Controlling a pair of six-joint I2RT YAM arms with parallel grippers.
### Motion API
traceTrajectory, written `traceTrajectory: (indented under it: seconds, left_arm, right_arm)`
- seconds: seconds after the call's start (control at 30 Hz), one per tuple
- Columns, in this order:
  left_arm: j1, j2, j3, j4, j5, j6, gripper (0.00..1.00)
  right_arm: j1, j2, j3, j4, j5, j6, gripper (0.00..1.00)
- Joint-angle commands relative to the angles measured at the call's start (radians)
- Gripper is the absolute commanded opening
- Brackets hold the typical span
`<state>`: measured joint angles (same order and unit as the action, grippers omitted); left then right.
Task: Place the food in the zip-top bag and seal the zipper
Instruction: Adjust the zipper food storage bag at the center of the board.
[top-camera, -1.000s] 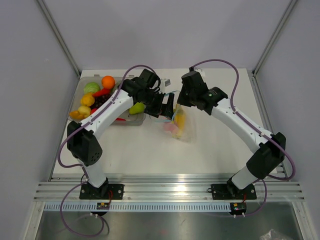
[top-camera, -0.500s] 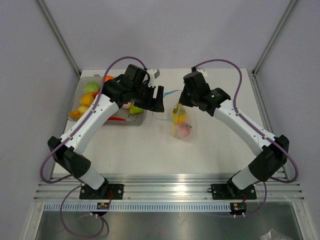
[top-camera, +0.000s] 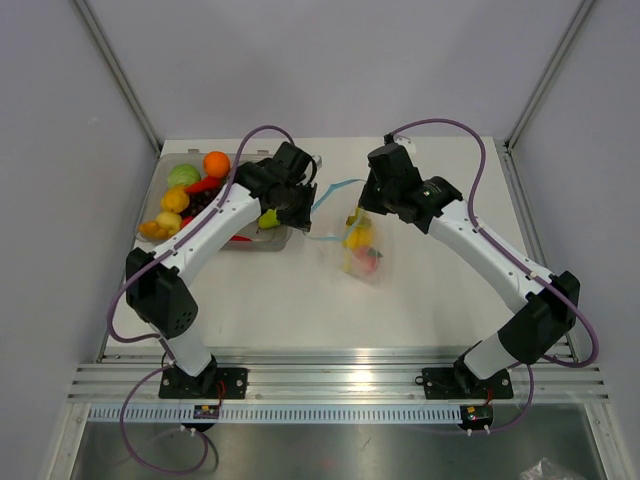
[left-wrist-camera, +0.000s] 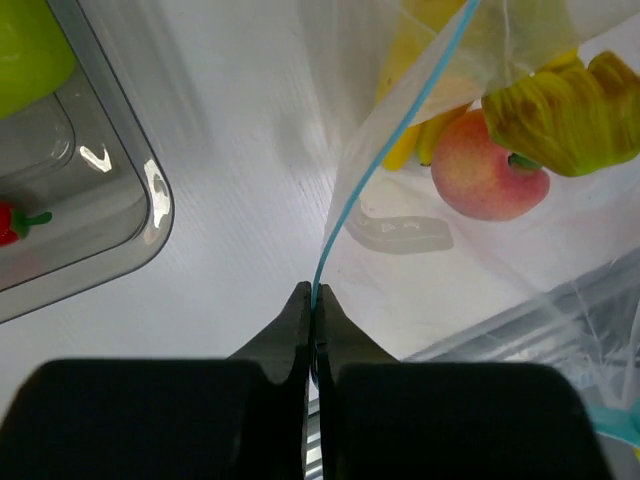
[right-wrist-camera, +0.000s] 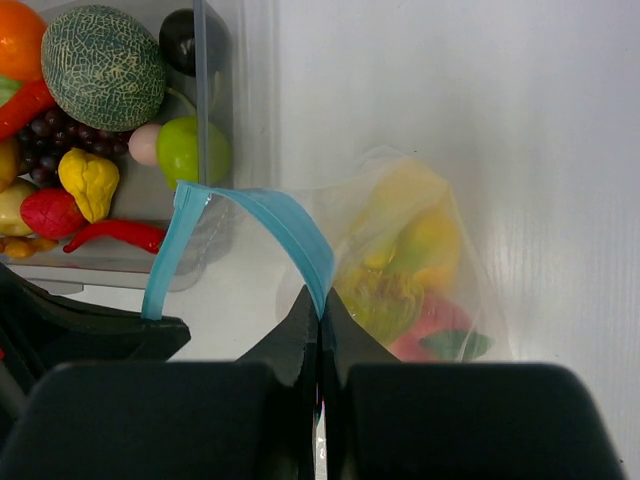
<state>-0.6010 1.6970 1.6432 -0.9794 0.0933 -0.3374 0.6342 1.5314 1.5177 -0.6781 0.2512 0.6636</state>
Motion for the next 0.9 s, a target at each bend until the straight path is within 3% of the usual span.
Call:
traceTrajectory:
  seconds: [0.0,0.1,0.13,0.2,0.23,0.3,0.5,0.7,0.87]
  left_arm:
    - [0.003,-0.005,0.087,0.042,-0.085,-0.009,0.00]
    - [0.006,-0.043,0.083,0.108,-0.072,-0.005,0.00]
    - [0.007,-0.024,0.101,0.104,-0.055,0.003,0.06]
    - [0.009,0.022,0.145,0.065,-0.012,0.023,0.36]
    - [0.010,0.061,0.186,0.024,-0.009,0.028,0.59]
    - [0.012,0.079,0.207,0.001,-0.018,0.043,0.70]
    - [0.119,-0.016,0.239,0.008,0.000,0.006,0.81]
    - [0.334,-0.129,0.094,0.113,0.106,-0.064,0.76]
    - [0.398,-0.080,-0.011,0.192,0.085,-0.086,0.78]
  right_arm:
    - [0.010,-0.048,-0.004,0.015,0.036,0.008,0.00]
    - [0.009,-0.054,-0.016,0.015,0.031,0.011,0.00]
    - [0.010,-0.054,-0.024,0.017,0.028,0.013,0.00]
    - [0.010,-0.050,-0.030,0.025,0.020,0.017,0.00]
    - [0.012,-0.048,-0.031,0.028,0.014,0.021,0.00]
    - [0.012,-0.042,-0.030,0.029,0.014,0.022,0.00]
    - [0.012,-0.048,-0.033,0.029,0.036,0.013,0.00]
    - [0.010,-0.042,-0.037,0.034,0.043,0.007,0.00]
    - [0.012,-0.025,-0.021,0.038,0.037,-0.007,0.00]
